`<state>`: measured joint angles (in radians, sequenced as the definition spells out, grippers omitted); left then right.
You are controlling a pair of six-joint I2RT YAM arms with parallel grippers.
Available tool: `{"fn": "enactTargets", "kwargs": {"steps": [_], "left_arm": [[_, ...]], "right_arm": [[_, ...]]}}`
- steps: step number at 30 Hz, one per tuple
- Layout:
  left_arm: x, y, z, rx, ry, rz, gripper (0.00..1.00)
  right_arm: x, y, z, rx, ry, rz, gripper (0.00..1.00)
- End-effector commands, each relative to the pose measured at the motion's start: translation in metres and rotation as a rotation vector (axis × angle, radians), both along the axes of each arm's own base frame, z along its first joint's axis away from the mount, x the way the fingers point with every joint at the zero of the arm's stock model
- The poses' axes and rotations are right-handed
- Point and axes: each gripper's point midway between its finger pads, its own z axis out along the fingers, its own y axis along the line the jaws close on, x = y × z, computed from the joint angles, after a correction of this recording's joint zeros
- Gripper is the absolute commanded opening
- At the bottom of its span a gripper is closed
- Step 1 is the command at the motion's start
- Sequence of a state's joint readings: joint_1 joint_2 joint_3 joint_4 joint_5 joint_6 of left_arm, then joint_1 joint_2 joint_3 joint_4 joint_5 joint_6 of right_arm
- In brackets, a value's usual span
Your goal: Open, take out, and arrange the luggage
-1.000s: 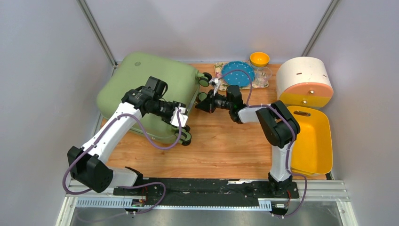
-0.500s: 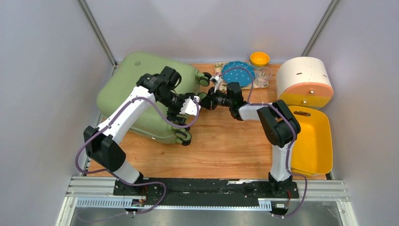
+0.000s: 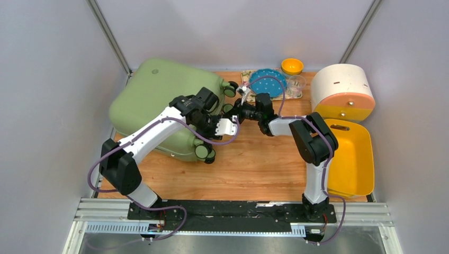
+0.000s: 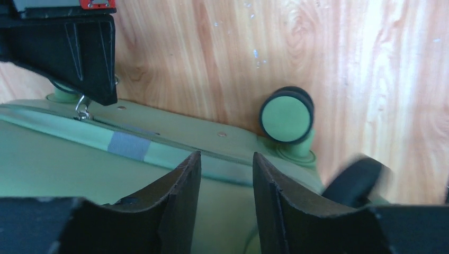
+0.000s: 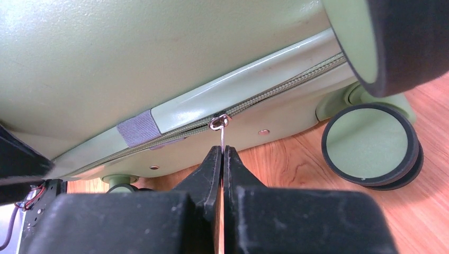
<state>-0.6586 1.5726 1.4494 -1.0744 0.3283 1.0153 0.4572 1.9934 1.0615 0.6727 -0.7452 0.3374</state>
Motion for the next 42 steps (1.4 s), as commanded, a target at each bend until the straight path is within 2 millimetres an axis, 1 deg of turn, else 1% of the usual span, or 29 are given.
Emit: {"fn": "enactTargets", "kwargs": {"steps": [1, 2, 3, 5, 7, 11, 12, 14, 16, 17, 20, 23, 24, 26, 27, 28, 29, 30, 31, 32, 33, 34, 35, 37, 38, 39, 40, 41, 42], "left_arm": [[0.004, 0.003, -0.014, 0.066, -0.115, 0.021, 0.49], [-0.001, 0.008, -0.026, 0.098, -0.111, 0.010, 0.48], [-0.003, 0.010, -0.030, 0.118, -0.117, -0.001, 0.47], [-0.019, 0.014, -0.038, 0.132, -0.087, -0.066, 0.47], [-0.033, 0.020, -0.039, 0.120, -0.062, -0.092, 0.46], [-0.064, 0.044, -0.046, 0.184, 0.023, -0.148, 0.45], [-0.077, 0.052, -0.044, 0.192, 0.063, -0.160, 0.45], [-0.092, 0.062, -0.048, 0.205, 0.104, -0.184, 0.45], [-0.103, 0.069, -0.047, 0.197, 0.112, -0.197, 0.44], [-0.109, 0.074, -0.051, 0.207, 0.123, -0.203, 0.44], [-0.117, 0.083, -0.054, 0.222, 0.143, -0.200, 0.44], [-0.120, 0.086, -0.056, 0.212, 0.166, -0.190, 0.43], [-0.122, 0.087, -0.057, 0.211, 0.172, -0.196, 0.43], [-0.123, 0.091, -0.059, 0.217, 0.180, -0.203, 0.43], [-0.124, 0.092, -0.060, 0.218, 0.185, -0.208, 0.43], [-0.124, 0.093, -0.060, 0.216, 0.185, -0.218, 0.43], [-0.125, 0.094, -0.062, 0.220, 0.192, -0.223, 0.43], [-0.126, 0.095, -0.063, 0.224, 0.199, -0.232, 0.43], [-0.127, 0.096, -0.063, 0.228, 0.204, -0.246, 0.43], [-0.126, 0.097, -0.064, 0.231, 0.208, -0.245, 0.43], [-0.126, 0.096, -0.065, 0.228, 0.215, -0.247, 0.43], [-0.125, 0.095, -0.064, 0.223, 0.215, -0.258, 0.43], [-0.126, 0.095, -0.064, 0.223, 0.221, -0.260, 0.43], [-0.127, 0.094, -0.066, 0.219, 0.237, -0.266, 0.43], [-0.128, 0.094, -0.067, 0.221, 0.246, -0.268, 0.43], [-0.130, 0.094, -0.068, 0.218, 0.256, -0.269, 0.43], [-0.132, 0.094, -0.070, 0.218, 0.264, -0.273, 0.43], [-0.133, 0.094, -0.070, 0.218, 0.270, -0.271, 0.43], [-0.134, 0.093, -0.071, 0.211, 0.280, -0.271, 0.43]], "right_arm": [[0.012, -0.016, -0.003, -0.029, -0.023, -0.084, 0.00], [0.012, -0.016, -0.004, -0.029, -0.019, -0.083, 0.00], [0.012, -0.016, -0.003, -0.028, -0.020, -0.084, 0.00], [0.012, -0.016, -0.003, -0.025, -0.023, -0.083, 0.00], [0.010, -0.017, -0.003, -0.025, -0.024, -0.080, 0.00], [0.006, -0.022, -0.001, -0.028, -0.037, -0.089, 0.00], [0.009, -0.025, -0.001, -0.036, -0.046, -0.112, 0.00], [0.013, -0.034, -0.003, -0.047, -0.045, -0.156, 0.00], [0.022, -0.044, 0.001, -0.053, -0.060, -0.200, 0.00], [0.025, -0.049, 0.002, -0.065, -0.083, -0.215, 0.00], [0.037, -0.065, 0.008, -0.108, -0.174, -0.257, 0.00], [0.043, -0.074, 0.012, -0.080, -0.208, -0.216, 0.00], [0.051, -0.074, 0.021, -0.074, -0.247, -0.208, 0.00], [0.069, -0.085, 0.013, -0.075, -0.200, -0.217, 0.00], [0.068, -0.082, 0.014, -0.048, -0.147, -0.175, 0.00], [0.078, -0.084, 0.014, -0.029, -0.140, -0.161, 0.00], [0.081, -0.082, 0.018, -0.011, -0.143, -0.141, 0.00], [0.083, -0.080, 0.024, -0.005, -0.203, -0.113, 0.00], [0.093, -0.077, 0.037, -0.005, -0.256, -0.103, 0.00], [0.098, -0.076, 0.028, -0.024, -0.229, -0.092, 0.00], [0.102, -0.074, 0.028, -0.035, -0.254, -0.070, 0.00], [0.113, -0.071, 0.043, -0.028, -0.308, -0.059, 0.00], [0.118, -0.069, 0.034, -0.033, -0.322, -0.043, 0.00], [0.124, -0.064, 0.037, -0.039, -0.426, 0.011, 0.00], [0.132, -0.061, 0.049, -0.025, -0.504, 0.026, 0.00], [0.135, -0.058, 0.036, -0.017, -0.517, 0.052, 0.00], [0.139, -0.056, 0.035, 0.006, -0.522, 0.065, 0.00], [0.149, -0.052, 0.059, 0.042, -0.607, 0.073, 0.00], [0.149, -0.046, 0.043, 0.062, -0.587, 0.100, 0.00]]}}
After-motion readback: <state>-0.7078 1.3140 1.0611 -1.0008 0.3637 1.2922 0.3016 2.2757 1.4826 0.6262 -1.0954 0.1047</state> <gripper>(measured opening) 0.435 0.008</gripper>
